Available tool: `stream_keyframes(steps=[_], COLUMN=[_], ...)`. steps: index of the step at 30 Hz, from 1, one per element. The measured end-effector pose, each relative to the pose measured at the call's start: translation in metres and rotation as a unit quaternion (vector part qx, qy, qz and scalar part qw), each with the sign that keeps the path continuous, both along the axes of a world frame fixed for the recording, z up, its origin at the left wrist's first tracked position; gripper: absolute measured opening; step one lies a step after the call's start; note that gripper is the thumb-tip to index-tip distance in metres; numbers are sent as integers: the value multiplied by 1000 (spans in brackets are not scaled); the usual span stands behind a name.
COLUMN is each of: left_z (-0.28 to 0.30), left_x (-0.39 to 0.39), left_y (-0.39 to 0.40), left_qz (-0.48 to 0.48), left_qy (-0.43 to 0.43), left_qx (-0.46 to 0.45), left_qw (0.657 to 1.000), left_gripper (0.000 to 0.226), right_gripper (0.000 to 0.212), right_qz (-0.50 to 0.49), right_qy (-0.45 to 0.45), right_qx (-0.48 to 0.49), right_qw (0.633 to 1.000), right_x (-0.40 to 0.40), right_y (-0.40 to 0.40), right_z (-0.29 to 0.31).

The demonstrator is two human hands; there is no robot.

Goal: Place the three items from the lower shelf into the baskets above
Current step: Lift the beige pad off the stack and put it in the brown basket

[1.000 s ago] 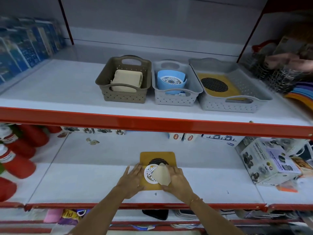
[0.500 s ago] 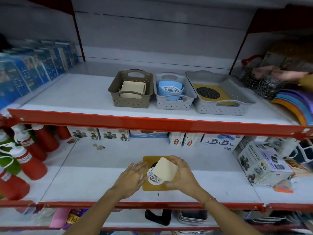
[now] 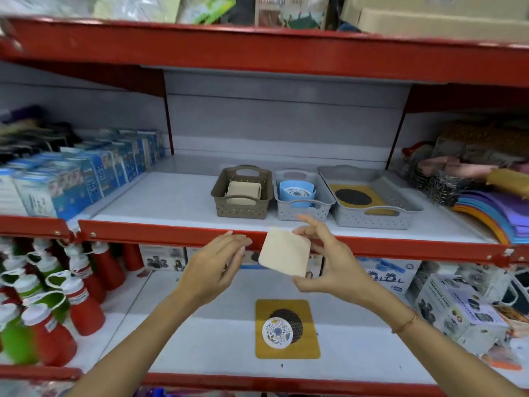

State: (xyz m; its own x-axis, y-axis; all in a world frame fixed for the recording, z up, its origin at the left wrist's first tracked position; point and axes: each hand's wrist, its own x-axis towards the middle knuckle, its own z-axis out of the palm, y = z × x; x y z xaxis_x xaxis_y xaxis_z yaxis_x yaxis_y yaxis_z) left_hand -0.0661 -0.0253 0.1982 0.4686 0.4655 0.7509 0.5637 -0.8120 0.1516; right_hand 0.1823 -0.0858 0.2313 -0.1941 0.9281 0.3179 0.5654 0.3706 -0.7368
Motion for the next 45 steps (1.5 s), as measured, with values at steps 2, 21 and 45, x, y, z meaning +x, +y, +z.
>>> stream_keyframes(steps=[2,21,45], left_z=[19,45,36], left_x=[-1,4,5], left_y=[10,114,106], left_qz=[7,163,195], left_qy=[-32,-62,-34], left_qx=[43,-216,-153], left_qw=[999,961,968], left_gripper=[27,62,51], right_gripper=[101,97,24], right_qz=[0,13,5], right_qy=[-8,-92,-92], right_qx=[24,-52,145], right_qw=[1000,994,985], right_x=[-2,-26,-49], right_y=[10,213,159], right_z=[17,74,59])
